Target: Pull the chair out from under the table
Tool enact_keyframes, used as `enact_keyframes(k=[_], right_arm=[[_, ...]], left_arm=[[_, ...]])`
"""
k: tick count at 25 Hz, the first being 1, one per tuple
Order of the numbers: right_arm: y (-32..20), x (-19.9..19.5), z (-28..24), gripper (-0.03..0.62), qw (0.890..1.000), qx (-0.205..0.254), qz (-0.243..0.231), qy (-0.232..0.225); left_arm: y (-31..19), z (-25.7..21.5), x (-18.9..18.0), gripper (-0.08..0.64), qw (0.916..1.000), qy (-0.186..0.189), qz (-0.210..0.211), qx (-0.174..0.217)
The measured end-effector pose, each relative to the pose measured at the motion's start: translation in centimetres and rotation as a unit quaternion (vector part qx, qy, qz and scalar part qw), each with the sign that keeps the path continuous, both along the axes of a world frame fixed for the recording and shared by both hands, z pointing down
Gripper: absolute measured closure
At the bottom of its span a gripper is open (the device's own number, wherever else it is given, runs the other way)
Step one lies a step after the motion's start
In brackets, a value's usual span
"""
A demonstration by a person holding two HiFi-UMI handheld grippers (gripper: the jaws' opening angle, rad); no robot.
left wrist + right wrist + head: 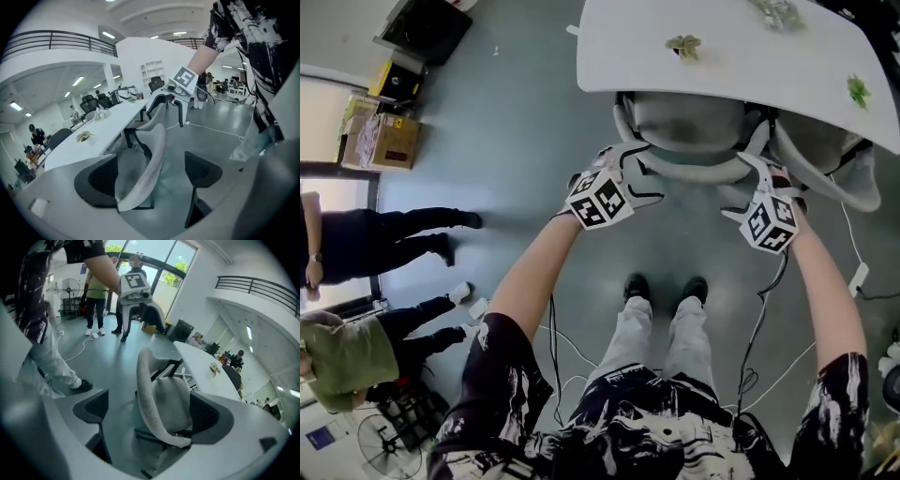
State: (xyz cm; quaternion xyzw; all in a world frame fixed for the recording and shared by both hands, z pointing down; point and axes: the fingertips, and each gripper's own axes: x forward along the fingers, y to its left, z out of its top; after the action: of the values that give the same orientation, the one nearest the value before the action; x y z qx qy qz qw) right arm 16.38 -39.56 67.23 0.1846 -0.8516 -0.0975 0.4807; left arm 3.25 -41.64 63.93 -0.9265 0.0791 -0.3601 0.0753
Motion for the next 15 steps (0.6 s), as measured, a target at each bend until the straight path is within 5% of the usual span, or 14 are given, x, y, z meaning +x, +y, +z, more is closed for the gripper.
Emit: enact_keyframes(k=[8,10,11,12,13,15], right_arm=[[-2.7,0.0,9.4,0.074,0.992,-0.012,-0.081,0.095],[-3.1,-0.2,10.4,0.207,0.987,0.013,-0.109,0.116],[-3.2,-0.3,10.9,0.381,0.983,0.027,-0.129,0.128],[-3.0,-0.3,11.3,0.463,0.978,0.035,-0.151,0.138],[-2.8,-0.3,11.7,0.492,0.974,0.036,-0.171,0.145],[-2.6,-0.3,12.1,0.523,0.969,0.026,-0.193,0.152]], left_arm=[[-1.7,9.8,1.1,0.117,0.9953,-0.079,0.057,-0.001],[-2.4,11.5,1.1,0.126,0.9930,-0.099,0.064,0.007],[-2.8,12.1,1.1,0.159,0.9916,-0.109,0.068,0.015],[-3.3,12.5,1.2,0.233,0.9895,-0.121,0.073,0.030],[-3.8,12.9,1.3,0.337,0.9862,-0.136,0.081,0.047],[-4.3,13.4,1.4,0.402,0.9762,-0.168,0.112,0.078]])
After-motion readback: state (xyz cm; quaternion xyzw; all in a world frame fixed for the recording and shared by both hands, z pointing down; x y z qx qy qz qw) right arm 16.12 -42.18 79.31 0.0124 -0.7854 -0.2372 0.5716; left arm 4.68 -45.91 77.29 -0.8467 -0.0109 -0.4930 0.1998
